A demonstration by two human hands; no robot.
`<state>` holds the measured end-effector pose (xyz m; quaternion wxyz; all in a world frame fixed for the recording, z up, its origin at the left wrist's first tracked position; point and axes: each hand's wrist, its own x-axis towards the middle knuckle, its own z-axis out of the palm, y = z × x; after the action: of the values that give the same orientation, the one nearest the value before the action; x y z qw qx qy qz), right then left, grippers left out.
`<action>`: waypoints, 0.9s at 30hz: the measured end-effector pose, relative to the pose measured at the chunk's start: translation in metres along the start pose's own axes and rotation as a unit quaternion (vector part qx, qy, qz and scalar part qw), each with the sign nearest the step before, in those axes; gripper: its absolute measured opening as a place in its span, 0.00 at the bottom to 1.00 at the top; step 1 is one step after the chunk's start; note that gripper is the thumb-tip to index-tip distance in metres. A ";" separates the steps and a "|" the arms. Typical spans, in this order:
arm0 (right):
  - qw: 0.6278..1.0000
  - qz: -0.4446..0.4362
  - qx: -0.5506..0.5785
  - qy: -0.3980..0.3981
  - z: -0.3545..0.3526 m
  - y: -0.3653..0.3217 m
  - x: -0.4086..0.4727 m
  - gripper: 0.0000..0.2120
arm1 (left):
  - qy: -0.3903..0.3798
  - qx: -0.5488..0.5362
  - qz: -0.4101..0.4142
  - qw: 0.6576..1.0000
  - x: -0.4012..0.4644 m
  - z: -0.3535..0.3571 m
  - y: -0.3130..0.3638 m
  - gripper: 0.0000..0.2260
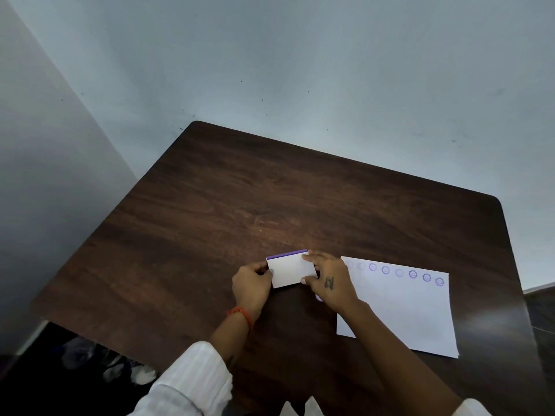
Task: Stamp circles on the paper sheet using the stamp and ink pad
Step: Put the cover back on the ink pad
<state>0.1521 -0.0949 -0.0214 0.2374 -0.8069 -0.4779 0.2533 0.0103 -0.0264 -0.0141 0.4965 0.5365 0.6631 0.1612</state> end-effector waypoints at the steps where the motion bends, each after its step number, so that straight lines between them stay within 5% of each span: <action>1: 1.000 -0.002 0.002 0.003 0.000 0.000 -0.001 0.26 | 0.001 -0.001 -0.005 1.000 -0.001 0.001 0.000 0.14; 27: 0.997 0.053 0.038 0.035 0.001 -0.003 -0.004 0.27 | 0.030 -0.044 -0.046 0.998 0.003 0.005 0.016 0.10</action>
<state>0.1482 -0.0974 -0.0195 0.2707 -0.8301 -0.4156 0.2548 0.0239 -0.0192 -0.0062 0.5062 0.4779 0.6940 0.1835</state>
